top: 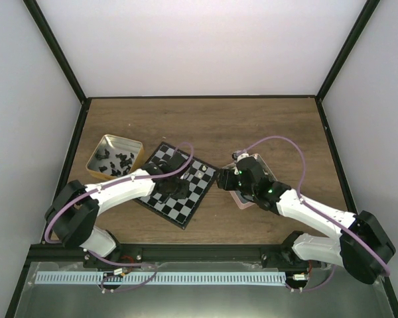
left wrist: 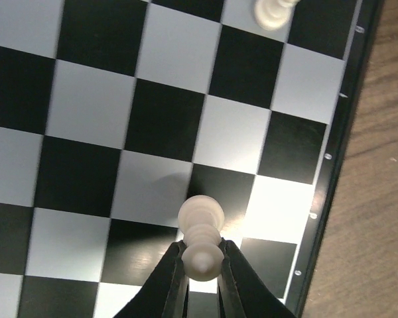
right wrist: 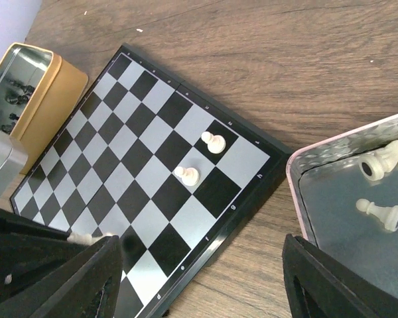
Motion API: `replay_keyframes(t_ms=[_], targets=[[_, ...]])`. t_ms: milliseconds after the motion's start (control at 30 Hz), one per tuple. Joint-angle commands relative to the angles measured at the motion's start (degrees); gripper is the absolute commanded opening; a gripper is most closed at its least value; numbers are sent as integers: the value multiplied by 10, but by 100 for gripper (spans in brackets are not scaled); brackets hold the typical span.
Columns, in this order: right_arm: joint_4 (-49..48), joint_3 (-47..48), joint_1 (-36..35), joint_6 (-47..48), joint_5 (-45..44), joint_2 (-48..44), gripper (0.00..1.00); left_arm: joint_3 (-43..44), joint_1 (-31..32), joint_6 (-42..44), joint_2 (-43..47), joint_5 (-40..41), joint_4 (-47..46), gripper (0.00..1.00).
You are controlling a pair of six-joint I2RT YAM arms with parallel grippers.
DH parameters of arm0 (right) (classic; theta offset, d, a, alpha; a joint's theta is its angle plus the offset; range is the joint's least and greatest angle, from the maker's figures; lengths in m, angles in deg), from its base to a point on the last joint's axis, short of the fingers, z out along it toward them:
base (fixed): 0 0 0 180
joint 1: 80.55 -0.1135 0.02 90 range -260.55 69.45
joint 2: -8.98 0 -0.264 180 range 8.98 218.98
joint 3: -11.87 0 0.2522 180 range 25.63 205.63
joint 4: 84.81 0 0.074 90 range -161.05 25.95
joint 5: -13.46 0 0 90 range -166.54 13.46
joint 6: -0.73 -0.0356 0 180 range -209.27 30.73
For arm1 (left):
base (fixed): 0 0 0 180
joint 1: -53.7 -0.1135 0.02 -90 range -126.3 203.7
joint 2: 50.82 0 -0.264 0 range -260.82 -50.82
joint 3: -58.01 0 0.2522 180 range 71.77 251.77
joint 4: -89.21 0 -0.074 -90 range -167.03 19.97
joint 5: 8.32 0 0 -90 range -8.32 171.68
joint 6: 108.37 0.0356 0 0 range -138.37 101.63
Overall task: Set up the chess pieces on the board
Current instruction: Pick up the chess piece from the chessboard, then place the chess piece on the chessboard.
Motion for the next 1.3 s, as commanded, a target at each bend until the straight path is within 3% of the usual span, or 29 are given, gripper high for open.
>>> replay_keyframes(t_ms=[0, 233, 833, 967, 1133, 1267], targets=[[9, -2, 4, -19, -39, -3, 67, 20, 14, 20, -1, -42, 4, 10], [32, -11, 10, -51, -103, -25, 67, 42, 41, 21, -34, -23, 16, 10], [34, -25, 29, -52, -102, -38, 68, 86, 67, 29, -88, -4, 54, 13], [35, -23, 31, -50, -101, -38, 68, 88, 67, 30, -85, -7, 53, 20], [38, -20, 32, -50, -95, -39, 69, 97, 67, 31, -72, -19, 51, 44], [42, -20, 33, -52, -96, -44, 69, 101, 67, 34, -57, -20, 43, 48]])
